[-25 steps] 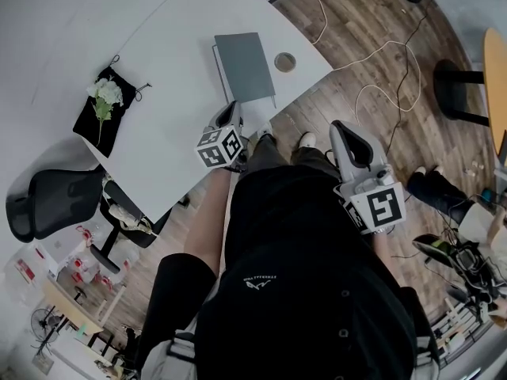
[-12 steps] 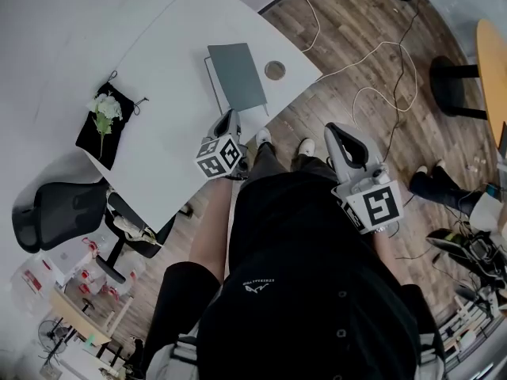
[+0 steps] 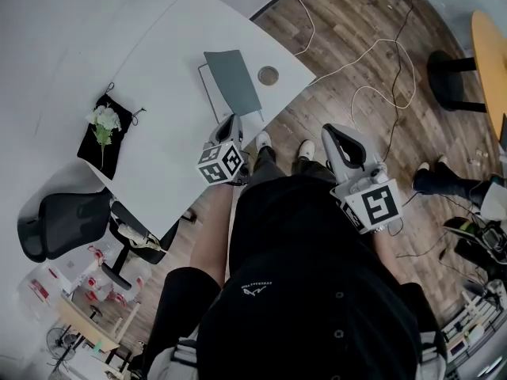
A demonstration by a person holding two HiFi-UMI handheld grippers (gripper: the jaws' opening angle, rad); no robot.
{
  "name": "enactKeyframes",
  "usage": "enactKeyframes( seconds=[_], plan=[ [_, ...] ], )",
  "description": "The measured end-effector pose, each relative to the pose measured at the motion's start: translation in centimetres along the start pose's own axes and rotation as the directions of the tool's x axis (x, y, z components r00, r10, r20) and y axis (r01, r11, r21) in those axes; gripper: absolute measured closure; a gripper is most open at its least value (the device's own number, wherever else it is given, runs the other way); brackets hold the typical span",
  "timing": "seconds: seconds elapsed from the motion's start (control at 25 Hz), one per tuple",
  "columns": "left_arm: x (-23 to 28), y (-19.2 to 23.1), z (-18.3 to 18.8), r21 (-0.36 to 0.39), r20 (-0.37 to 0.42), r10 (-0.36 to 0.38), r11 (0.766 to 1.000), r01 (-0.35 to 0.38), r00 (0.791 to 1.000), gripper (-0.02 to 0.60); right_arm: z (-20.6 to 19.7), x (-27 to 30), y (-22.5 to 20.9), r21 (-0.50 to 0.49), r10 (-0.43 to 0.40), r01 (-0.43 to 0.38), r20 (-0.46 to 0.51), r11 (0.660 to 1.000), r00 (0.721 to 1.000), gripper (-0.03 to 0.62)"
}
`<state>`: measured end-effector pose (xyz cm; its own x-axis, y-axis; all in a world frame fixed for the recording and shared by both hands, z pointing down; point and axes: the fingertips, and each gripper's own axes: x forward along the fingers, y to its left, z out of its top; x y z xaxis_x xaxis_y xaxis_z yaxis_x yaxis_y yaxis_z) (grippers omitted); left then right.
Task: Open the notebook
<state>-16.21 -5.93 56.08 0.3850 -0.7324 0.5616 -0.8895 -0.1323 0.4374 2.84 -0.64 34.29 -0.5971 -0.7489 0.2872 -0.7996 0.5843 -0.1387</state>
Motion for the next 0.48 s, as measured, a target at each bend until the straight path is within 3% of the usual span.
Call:
enactKeyframes(
  seconds=[0.48],
  plan=[
    [1.8, -2.7, -0.2, 0.060, -0.043, -0.082, 0.995, 0.084, 0.996, 0.574, -0.8, -0.2, -0.6, 0.029, -0.033, 0.033, -0.015, 0.999, 0.999, 0.588]
  ],
)
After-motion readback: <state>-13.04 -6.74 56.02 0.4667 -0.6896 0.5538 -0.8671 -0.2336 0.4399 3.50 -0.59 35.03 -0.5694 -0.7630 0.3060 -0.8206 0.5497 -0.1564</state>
